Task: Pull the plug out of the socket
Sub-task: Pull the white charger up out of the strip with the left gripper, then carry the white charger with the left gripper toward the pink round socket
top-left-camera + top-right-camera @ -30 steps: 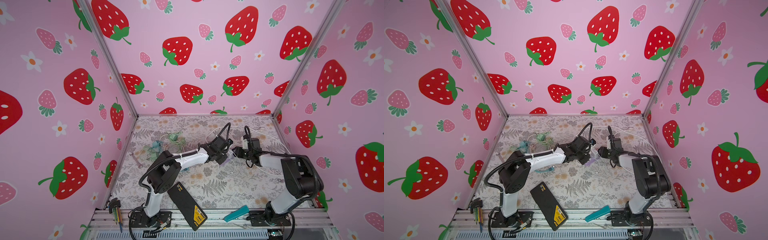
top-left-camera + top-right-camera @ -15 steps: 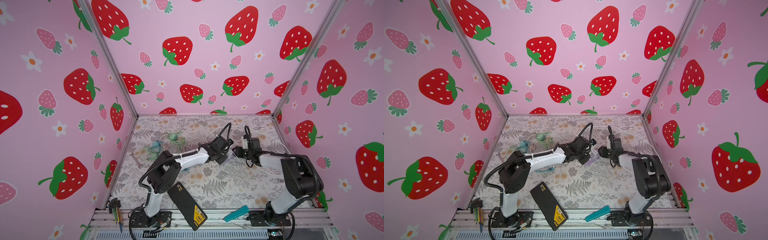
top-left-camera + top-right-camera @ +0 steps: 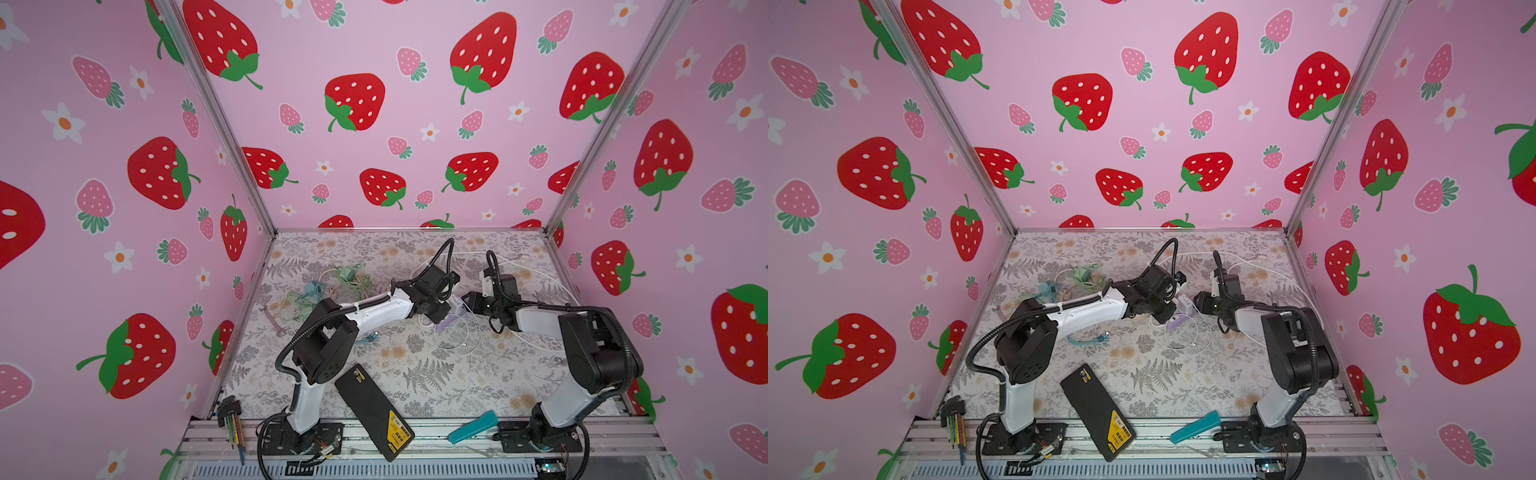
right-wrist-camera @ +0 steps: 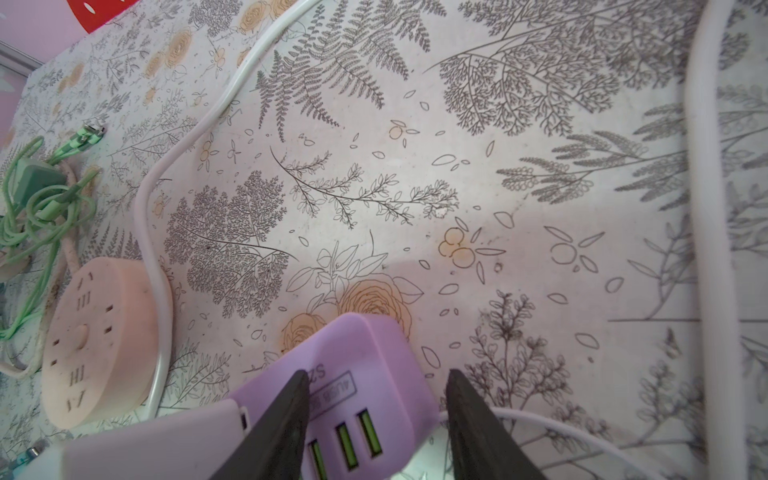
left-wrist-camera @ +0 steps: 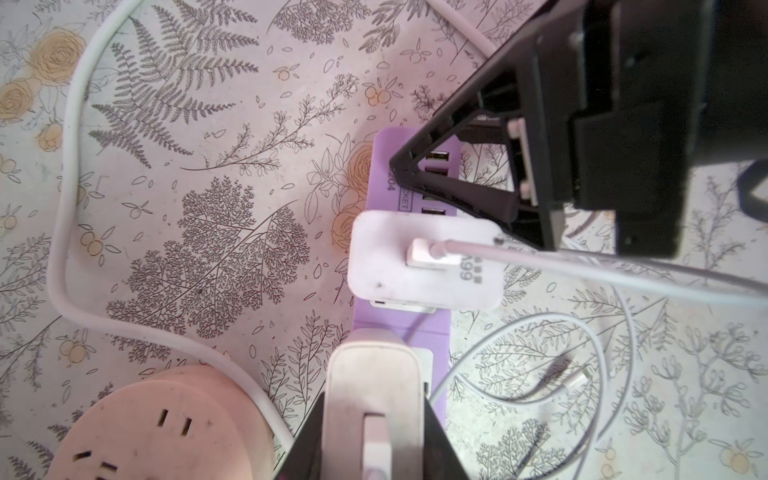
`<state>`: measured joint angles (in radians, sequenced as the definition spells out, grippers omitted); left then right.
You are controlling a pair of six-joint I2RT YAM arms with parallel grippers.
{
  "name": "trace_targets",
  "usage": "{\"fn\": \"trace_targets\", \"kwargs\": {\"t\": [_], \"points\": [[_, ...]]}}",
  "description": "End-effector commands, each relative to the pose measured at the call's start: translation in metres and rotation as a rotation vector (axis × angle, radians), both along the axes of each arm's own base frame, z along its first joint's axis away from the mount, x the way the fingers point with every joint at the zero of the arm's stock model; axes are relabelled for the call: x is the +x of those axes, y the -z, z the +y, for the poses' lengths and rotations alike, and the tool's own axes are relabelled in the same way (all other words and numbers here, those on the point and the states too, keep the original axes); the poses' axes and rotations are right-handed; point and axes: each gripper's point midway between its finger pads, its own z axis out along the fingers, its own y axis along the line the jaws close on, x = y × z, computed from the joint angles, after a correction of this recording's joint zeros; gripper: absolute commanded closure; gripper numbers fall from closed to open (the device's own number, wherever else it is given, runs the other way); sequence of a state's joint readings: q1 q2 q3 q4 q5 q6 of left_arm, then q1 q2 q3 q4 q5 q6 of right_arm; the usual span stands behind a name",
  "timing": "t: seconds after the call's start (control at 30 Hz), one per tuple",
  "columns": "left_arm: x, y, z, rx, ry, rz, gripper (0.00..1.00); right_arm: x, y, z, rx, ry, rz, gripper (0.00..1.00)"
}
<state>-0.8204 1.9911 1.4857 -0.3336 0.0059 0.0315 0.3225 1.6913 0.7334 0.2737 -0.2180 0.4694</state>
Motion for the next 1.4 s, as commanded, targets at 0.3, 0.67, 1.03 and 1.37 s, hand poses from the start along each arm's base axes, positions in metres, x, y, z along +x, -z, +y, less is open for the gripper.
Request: {"fn": "trace_targets", "kwargs": {"t": [0.3, 0.67, 1.03, 1.37], "points": [[0.035, -0.055, 0.01, 0.038, -0.046, -0.26, 0.93, -0.043, 0.064, -0.014, -0.147, -0.024, 0.239, 0.46], [0.031, -0.056, 0.01, -0.032, -0.059, -0.169, 0.93, -0.043, 0.065, -0.013, -0.148, -0.025, 0.244, 0.46], [0.023, -0.11, 0.023, -0.086, -0.07, -0.239, 0.93, -0.043, 0.065, -0.012, -0.144, -0.026, 0.242, 0.46], [0.011, -0.175, 0.048, -0.148, -0.108, -0.313, 0.93, -0.042, 0.062, -0.01, -0.136, -0.03, 0.236, 0.46]]}}
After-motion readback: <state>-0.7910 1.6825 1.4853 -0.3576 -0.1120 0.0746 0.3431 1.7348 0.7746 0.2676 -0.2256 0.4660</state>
